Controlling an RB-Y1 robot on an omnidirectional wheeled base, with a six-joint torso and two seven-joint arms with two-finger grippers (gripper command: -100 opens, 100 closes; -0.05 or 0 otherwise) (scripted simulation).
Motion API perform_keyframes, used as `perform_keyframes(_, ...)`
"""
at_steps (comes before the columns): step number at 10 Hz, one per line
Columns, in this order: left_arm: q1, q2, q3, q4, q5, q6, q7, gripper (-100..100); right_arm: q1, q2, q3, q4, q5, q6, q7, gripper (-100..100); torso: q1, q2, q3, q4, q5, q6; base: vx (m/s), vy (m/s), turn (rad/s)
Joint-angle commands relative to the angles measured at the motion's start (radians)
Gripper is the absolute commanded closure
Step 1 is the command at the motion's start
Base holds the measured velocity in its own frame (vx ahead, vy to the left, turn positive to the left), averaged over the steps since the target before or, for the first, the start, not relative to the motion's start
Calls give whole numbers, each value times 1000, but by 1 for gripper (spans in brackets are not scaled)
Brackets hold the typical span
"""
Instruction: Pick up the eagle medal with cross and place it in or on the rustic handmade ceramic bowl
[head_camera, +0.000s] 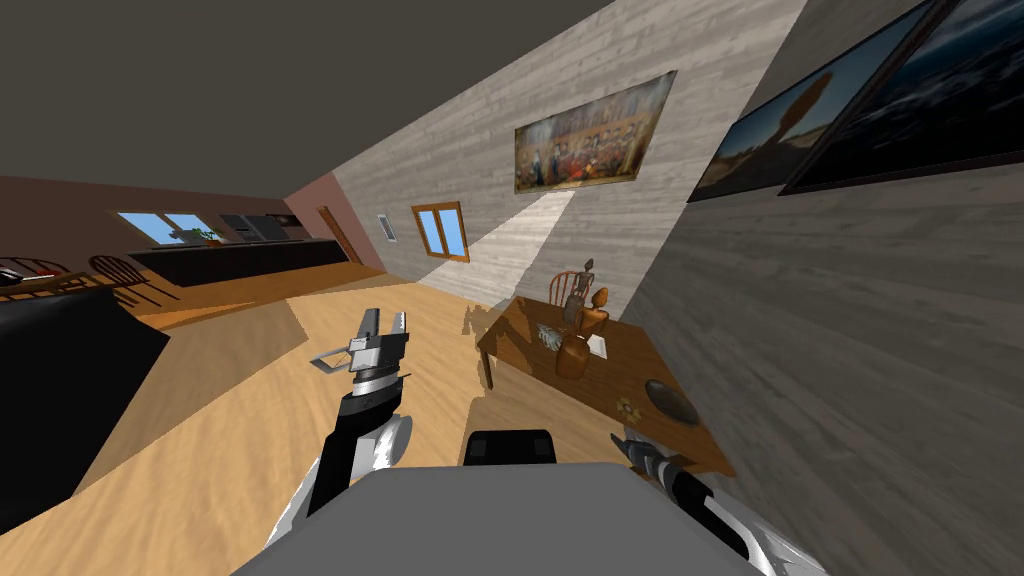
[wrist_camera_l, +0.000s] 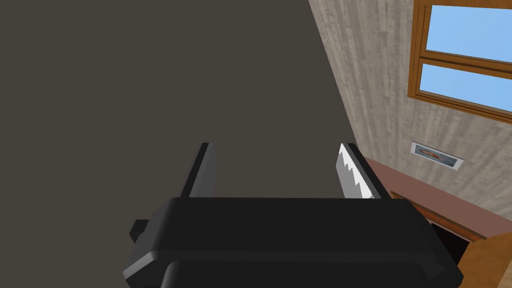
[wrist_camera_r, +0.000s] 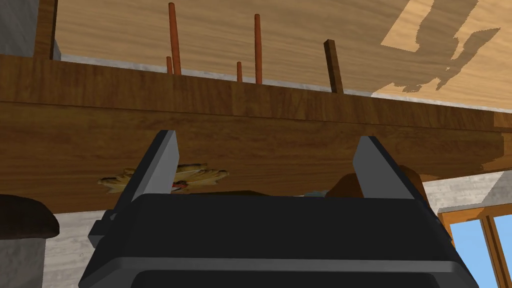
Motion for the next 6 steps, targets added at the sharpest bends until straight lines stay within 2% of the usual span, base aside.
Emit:
perform_keyframes(1,0,0,0,0,0,0,0,0,-3,-11,6,31,5,1,6,-100,0,0,0,0,0,0,19,18,69)
perform_keyframes(2,0,0,0,0,0,0,0,0,-12,-30,17,69,16,1,18,-100,0,0,0,0,0,1,32,35,88)
perform_keyframes(3,0,0,0,0,0,0,0,0,-12,-30,17,79,16,1,18,-100,1,-1,-1,0,0,0,27,26,57)
perform_keyframes(6,0,0,0,0,0,0,0,0,-36,-79,46,206,46,2,49,-100,1,-1,-1,0,0,0,36,34,136)
